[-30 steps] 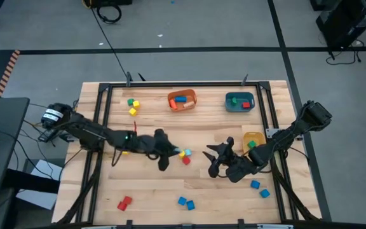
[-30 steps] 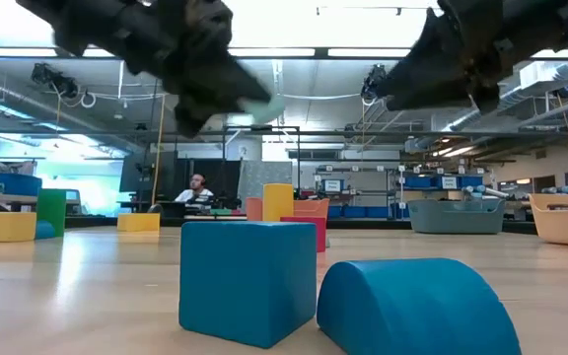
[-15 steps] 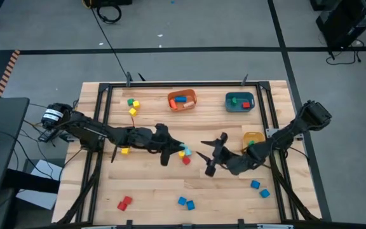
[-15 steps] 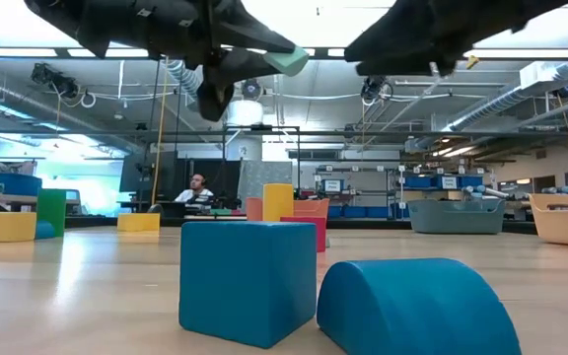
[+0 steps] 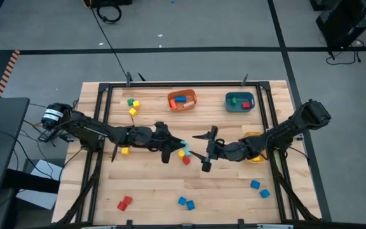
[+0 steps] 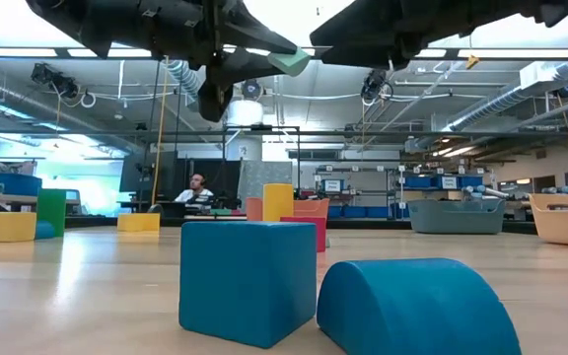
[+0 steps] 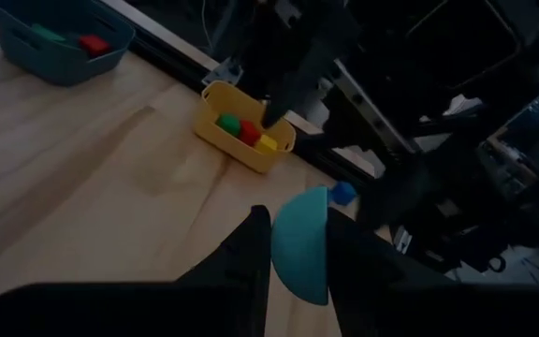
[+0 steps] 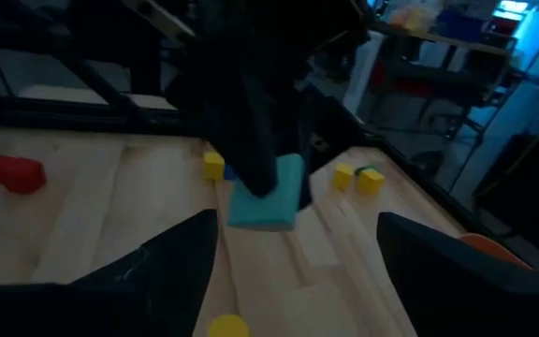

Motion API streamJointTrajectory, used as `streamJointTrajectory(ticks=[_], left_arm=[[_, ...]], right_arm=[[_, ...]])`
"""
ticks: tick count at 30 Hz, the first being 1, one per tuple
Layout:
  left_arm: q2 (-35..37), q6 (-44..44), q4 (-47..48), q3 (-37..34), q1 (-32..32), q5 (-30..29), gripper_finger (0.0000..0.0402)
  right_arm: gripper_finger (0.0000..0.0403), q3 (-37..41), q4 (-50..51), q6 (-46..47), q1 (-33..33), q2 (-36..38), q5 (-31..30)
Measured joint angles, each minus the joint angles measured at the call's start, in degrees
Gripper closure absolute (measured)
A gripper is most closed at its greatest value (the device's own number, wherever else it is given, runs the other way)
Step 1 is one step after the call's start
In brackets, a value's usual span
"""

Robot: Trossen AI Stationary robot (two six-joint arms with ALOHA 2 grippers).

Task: Sort blocks by size
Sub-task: Put the light blue half circle block into the blue bin

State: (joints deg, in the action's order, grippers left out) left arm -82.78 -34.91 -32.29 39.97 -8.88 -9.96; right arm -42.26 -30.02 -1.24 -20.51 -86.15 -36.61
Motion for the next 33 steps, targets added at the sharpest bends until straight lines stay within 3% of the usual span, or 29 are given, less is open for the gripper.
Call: streamJointTrajectory(ticks=[7, 15, 19, 25, 33], left_arm=[[0.0, 4.48, 1.28, 0.02, 0.04, 2.06, 0.0312], [0.0, 4.67, 10.13, 0.04, 0.08, 9.88, 0.0312], [0.0, 5.01, 14.62, 0.04, 0.06, 14.82, 0.0312], [-0.02, 12.8, 17.02, 0.04, 0.14, 24.99, 0.0312], [-0.02, 21.3, 20.97, 0.04, 0.22, 25.55, 0.0312]], right_arm=[[0.0088, -3.09, -1.18, -0.57, -2.11, -5.53, 0.91], [0.01, -13.56, -0.9, -22.37, -5.47, -16.09, -9.91], [0.0106, -17.93, 2.5, -26.02, -6.01, -18.87, -6.44], [0.0112, -22.49, 14.06, -25.54, -6.09, -22.47, -1.23], [0.0123, -23.32, 14.21, -26.25, -6.2, -23.5, -0.75]])
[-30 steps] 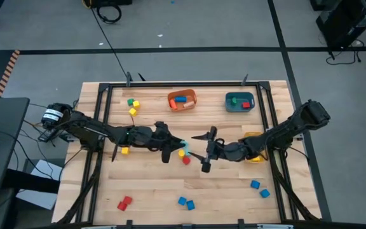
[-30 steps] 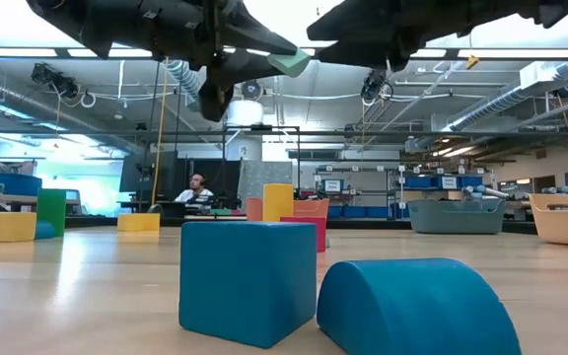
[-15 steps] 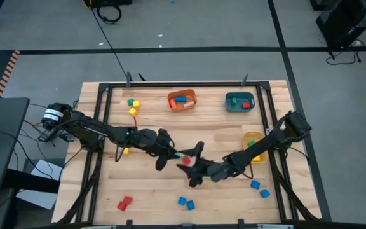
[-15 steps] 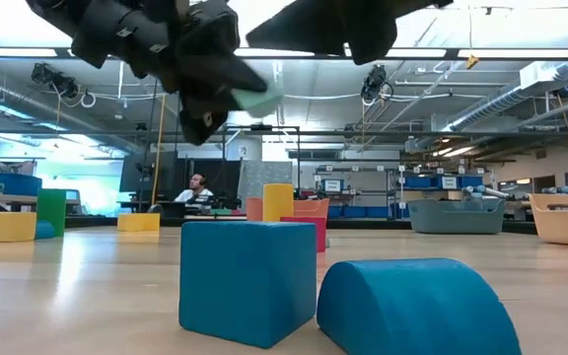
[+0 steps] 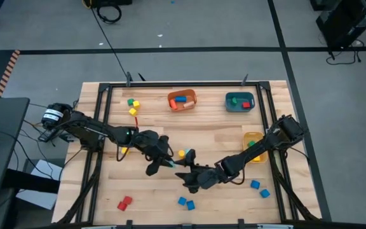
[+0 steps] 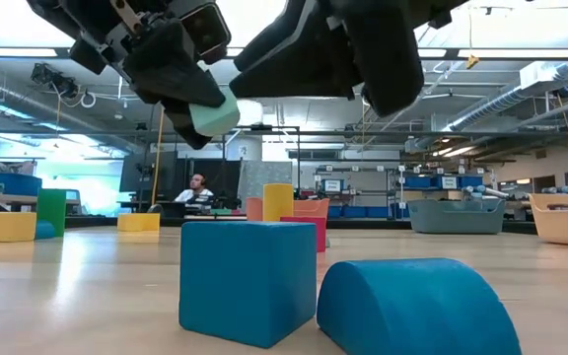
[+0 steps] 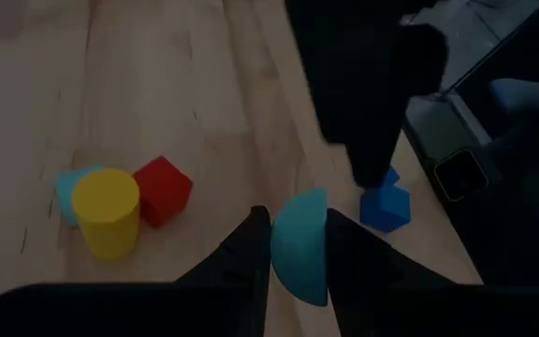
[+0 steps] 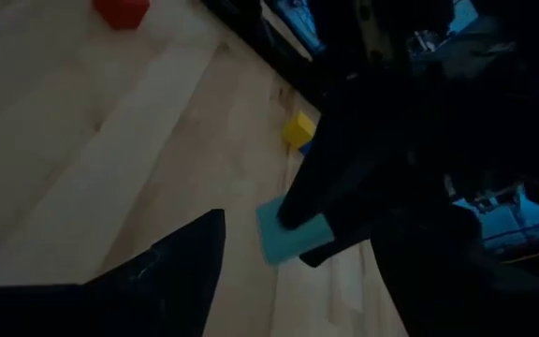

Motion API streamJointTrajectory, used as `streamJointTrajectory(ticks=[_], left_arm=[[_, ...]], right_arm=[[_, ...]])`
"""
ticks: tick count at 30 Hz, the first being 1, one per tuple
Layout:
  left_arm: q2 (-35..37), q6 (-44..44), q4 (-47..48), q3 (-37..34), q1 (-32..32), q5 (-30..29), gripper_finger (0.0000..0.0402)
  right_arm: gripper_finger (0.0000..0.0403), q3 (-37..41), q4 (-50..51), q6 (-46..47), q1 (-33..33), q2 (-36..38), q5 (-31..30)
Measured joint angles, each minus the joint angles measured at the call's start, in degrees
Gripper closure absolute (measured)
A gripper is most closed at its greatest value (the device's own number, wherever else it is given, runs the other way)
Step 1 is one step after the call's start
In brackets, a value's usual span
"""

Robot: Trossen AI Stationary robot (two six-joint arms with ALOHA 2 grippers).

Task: Sort blocks by size
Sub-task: Put the light blue half circle block into the blue bin

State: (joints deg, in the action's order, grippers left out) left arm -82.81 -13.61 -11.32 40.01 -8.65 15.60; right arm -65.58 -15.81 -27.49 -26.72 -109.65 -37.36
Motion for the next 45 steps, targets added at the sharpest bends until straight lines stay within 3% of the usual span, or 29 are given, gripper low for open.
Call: streamJointTrajectory(ticks=[14, 30, 39, 45], left_arm=[[-0.02, -0.05, -4.08, -0.02, 0.8, 0.52, 0.0312], [-0.07, -0.13, -4.92, -0.15, 0.8, 0.52, 0.0312], [-0.07, -0.25, -5.22, -0.15, 0.8, 0.4, 0.0308], [-0.02, -1.92, -5.65, -0.02, 0.77, -4.0, 0.0286]], right_arm=[[0.0155, 0.0, 1.33, -7.2, 2.27, 0.04, 4.94], [0.0243, 0.0, 1.7, -7.29, 2.84, 0.15, 4.65], [0.0243, 0.0, 1.71, -7.27, 2.93, 0.15, 4.16], [0.0243, 0.07, 2.27, -7.08, 3.05, 0.09, 3.76]])
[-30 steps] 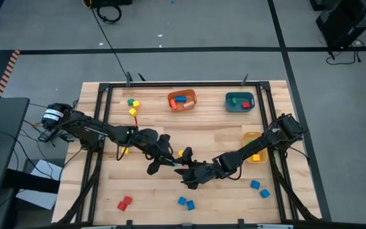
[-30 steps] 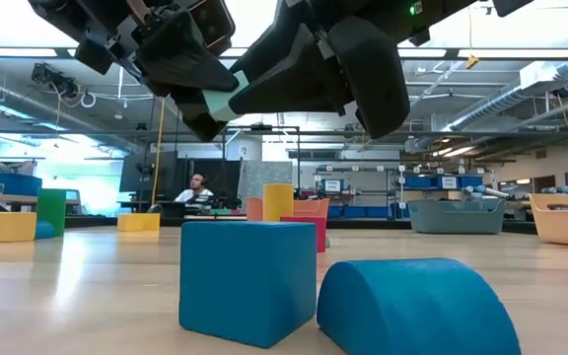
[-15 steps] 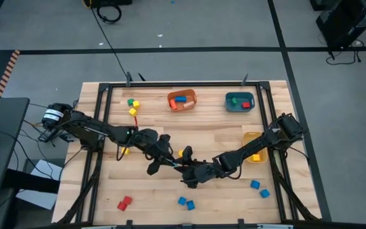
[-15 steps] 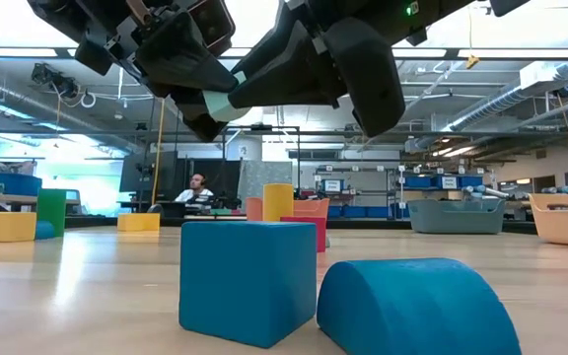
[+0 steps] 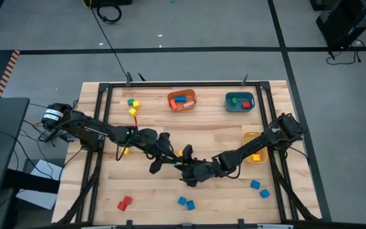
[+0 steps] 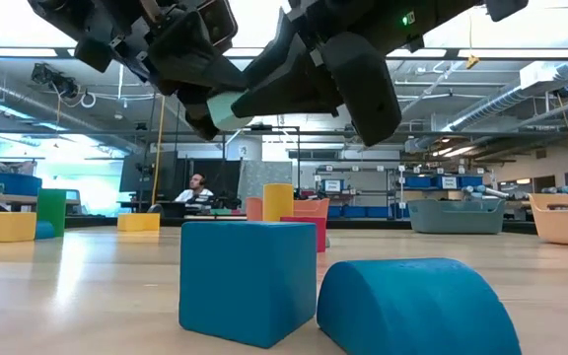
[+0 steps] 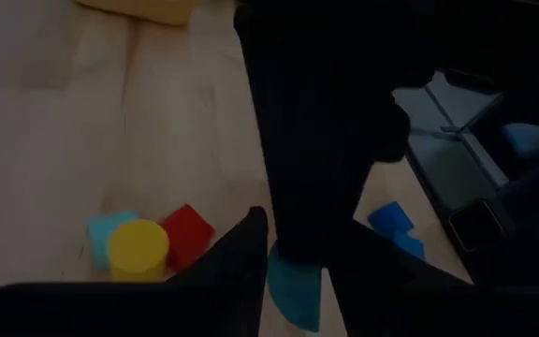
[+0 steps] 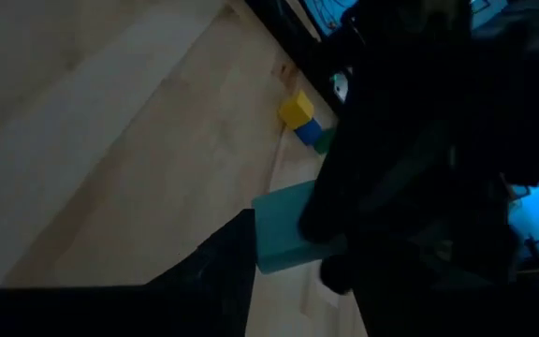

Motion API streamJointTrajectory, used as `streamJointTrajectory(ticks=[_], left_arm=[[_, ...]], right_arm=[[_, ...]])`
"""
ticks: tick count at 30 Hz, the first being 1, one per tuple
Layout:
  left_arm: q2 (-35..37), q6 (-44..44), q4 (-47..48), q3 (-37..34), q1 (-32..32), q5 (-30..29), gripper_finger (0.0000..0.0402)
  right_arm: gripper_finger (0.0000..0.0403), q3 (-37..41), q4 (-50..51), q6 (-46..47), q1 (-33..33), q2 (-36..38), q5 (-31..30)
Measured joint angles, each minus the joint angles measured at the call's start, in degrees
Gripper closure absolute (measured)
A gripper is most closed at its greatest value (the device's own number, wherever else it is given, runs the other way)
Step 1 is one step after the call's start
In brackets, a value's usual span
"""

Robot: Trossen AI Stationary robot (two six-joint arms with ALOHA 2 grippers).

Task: Sort blocks by size
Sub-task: Put the light blue half circle block into the blue bin

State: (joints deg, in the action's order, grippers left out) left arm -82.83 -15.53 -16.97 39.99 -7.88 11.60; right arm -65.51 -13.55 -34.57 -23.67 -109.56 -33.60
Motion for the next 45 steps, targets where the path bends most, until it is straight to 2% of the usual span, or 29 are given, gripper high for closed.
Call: streamJointTrajectory(ticks=[7, 17, 23, 29, 35, 40, 45], left_arm=[[0.02, 0.98, -0.01, 0.0, 0.03, -1.5, 0.025], [0.07, 3.61, 1.8, 0.09, 0.13, -4.39, 0.0244], [0.07, 4.98, 3.21, 0.09, 0.07, -8.4, 0.0244], [0.07, 6.32, 3.45, 0.09, 0.31, -12.0, 0.0244], [0.07, 5.68, 3.43, 0.07, 0.39, -16.09, 0.0244], [0.07, 2.28, 3.41, 0.07, 0.39, -16.5, 0.0244], [0.04, -0.14, 3.28, 0.0, 0.39, -16.52, 0.0244]], right_arm=[[0.0243, 0.01, 0.97, 0.5, -0.05, 0.0, -1.0], [0.0243, 0.01, 2.94, 0.5, -1.17, 0.48, -14.45], [0.0243, 0.01, 10.92, 6.19, -2.76, 3.0, -19.88], [0.0243, 0.01, 28.4, 23.66, -2.99, 5.52, -25.19], [0.0243, 0.01, 51.84, 53.31, 0.03, 8.84, -28.02], [0.0243, 0.01, 69.58, 78.32, 6.92, 11.05, -24.96], [0.0243, 0.04, 78.61, 86.86, 17.07, 12.12, -22.44]])
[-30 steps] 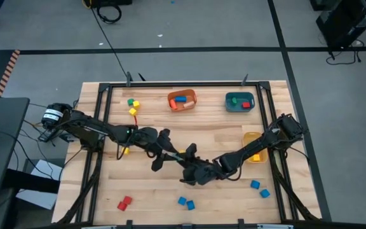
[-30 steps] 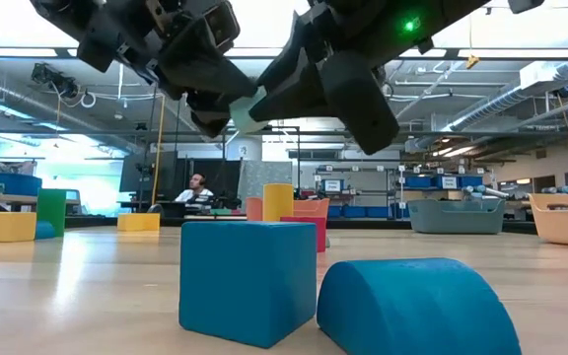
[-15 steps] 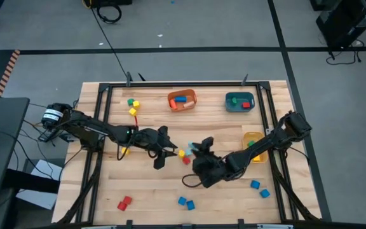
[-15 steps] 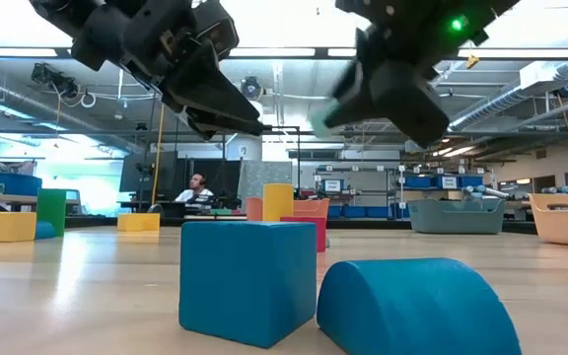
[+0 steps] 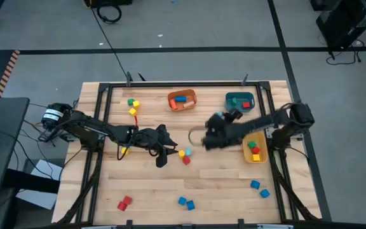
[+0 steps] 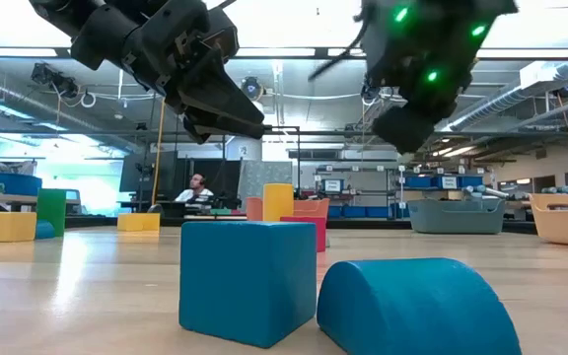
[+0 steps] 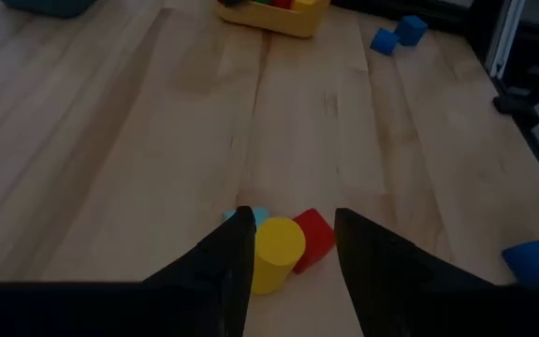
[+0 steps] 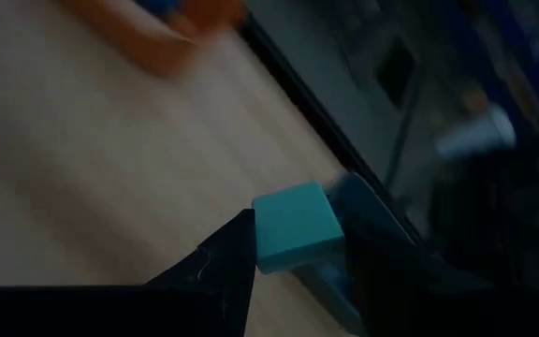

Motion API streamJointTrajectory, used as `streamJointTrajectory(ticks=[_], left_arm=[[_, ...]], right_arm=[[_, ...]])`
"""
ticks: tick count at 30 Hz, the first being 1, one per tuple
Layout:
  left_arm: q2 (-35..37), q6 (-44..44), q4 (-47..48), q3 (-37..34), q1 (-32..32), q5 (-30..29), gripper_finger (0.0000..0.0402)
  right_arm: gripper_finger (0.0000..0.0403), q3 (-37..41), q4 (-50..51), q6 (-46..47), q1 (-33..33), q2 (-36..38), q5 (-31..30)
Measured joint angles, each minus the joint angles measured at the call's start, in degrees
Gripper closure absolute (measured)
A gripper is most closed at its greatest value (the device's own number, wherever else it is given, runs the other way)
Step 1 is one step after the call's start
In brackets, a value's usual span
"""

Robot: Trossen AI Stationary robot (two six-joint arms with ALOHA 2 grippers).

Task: Sort blocks by size
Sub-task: Put the light blue half circle block into the blue bin

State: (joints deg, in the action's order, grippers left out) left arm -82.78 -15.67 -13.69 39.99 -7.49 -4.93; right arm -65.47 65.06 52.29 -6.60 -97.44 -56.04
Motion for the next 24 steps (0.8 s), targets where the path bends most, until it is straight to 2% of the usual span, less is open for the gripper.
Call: streamJointTrajectory(ticks=[5, 12, 19, 24], left_arm=[[0.0, -1.48, -0.16, -0.02, -0.25, 0.0, 0.0245], [-0.02, -1.28, -0.11, -0.02, -1.57, -0.02, 0.0245], [-0.02, -1.18, -0.11, -0.02, -1.9, -0.02, 0.0245], [-0.02, -1.12, -0.11, -0.02, -1.9, -0.02, 0.0245]], right_arm=[[0.0243, 0.54, 0.54, -1.55, 11.26, 1.59, 2.52], [0.0243, 5.32, -2.88, -3.18, 24.75, 8.31, 7.64], [0.0243, 14.05, -21.6, -12.18, 36.62, 17.43, 23.67], [0.0245, 15.58, -20.23, -10.0, 43.5, 18.2, 30.75]])
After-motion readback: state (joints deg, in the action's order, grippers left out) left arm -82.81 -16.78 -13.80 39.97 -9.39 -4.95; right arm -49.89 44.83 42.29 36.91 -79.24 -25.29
